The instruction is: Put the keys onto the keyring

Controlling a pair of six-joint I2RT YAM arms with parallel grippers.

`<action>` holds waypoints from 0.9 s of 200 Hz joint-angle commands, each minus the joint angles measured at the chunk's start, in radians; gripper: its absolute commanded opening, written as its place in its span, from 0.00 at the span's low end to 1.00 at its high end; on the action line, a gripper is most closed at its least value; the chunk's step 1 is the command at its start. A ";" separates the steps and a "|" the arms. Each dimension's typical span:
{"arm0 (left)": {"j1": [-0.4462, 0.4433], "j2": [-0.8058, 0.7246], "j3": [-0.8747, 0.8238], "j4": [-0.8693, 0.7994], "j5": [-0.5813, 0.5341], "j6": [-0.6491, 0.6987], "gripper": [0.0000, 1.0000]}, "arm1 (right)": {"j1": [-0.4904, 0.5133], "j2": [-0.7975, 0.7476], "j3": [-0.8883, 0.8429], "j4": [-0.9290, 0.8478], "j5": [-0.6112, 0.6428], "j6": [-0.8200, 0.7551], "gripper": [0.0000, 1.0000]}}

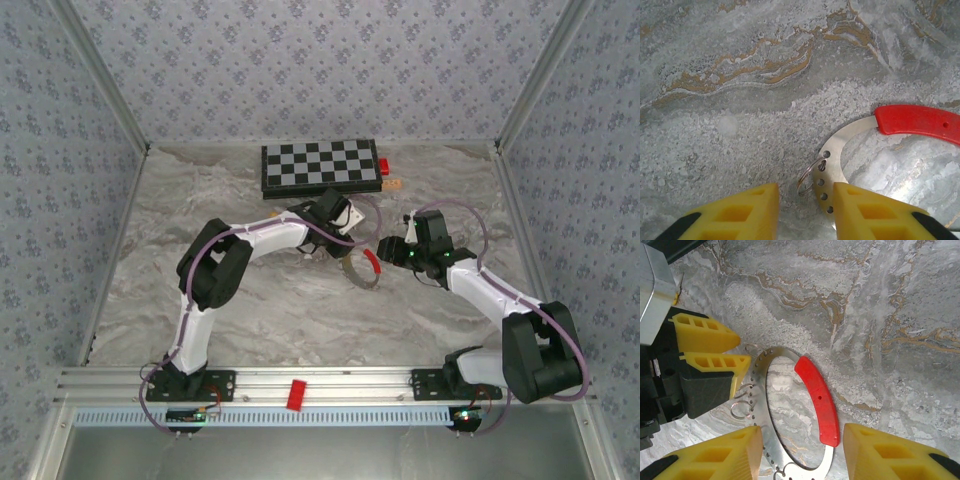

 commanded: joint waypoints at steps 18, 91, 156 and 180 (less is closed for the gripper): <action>0.001 0.053 0.066 -0.027 0.009 0.020 0.38 | 0.004 -0.015 -0.012 -0.011 0.002 -0.021 0.48; 0.000 0.056 0.072 -0.041 0.037 0.022 0.15 | -0.001 -0.017 -0.007 -0.022 0.004 -0.025 0.48; -0.021 -0.072 0.025 -0.043 0.016 0.004 0.04 | 0.007 -0.109 -0.005 -0.050 -0.004 -0.028 0.48; -0.038 -0.149 -0.002 -0.042 0.009 -0.009 0.04 | 0.014 -0.206 -0.011 -0.068 -0.005 -0.033 0.47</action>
